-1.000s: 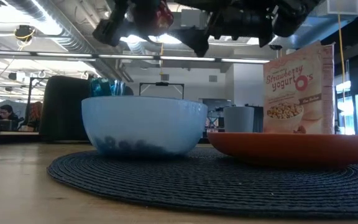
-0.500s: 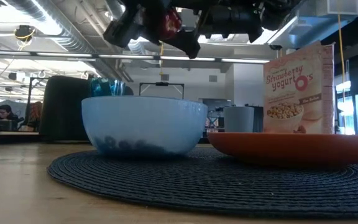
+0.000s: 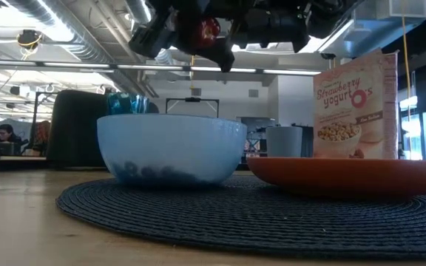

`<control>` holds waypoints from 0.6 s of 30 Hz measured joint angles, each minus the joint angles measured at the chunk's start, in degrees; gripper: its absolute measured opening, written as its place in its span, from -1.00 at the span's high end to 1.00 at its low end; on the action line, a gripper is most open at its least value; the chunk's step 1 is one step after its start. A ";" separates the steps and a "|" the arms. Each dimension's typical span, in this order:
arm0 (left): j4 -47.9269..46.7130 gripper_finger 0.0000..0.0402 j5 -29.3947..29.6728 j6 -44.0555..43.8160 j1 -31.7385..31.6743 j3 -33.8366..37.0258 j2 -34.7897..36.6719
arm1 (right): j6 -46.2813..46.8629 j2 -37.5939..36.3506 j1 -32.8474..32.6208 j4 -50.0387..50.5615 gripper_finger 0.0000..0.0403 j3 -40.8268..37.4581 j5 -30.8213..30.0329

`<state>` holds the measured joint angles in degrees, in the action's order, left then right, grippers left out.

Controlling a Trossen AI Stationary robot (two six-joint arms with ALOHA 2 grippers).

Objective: Arrange a breakfast setting
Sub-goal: Put the apple on the plate

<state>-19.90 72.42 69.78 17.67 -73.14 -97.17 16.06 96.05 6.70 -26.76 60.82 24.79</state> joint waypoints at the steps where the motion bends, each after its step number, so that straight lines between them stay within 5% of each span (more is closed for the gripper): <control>1: -0.02 -0.53 0.00 -0.05 0.02 0.00 0.00 | 0.00 0.00 0.00 0.00 -0.58 0.00 -0.03; 7: -0.55 -0.55 -2.28 -2.66 -0.17 0.02 0.00 | -1.04 0.00 0.02 1.00 -0.56 -0.07 0.56; 18: -3.37 -0.83 0.33 -32.86 -0.31 0.15 3.43 | -10.90 -0.35 0.00 0.31 -0.56 -0.35 -3.04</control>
<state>-23.27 72.75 36.92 17.36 -72.99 -93.73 5.16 95.70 6.70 -26.46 60.47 21.74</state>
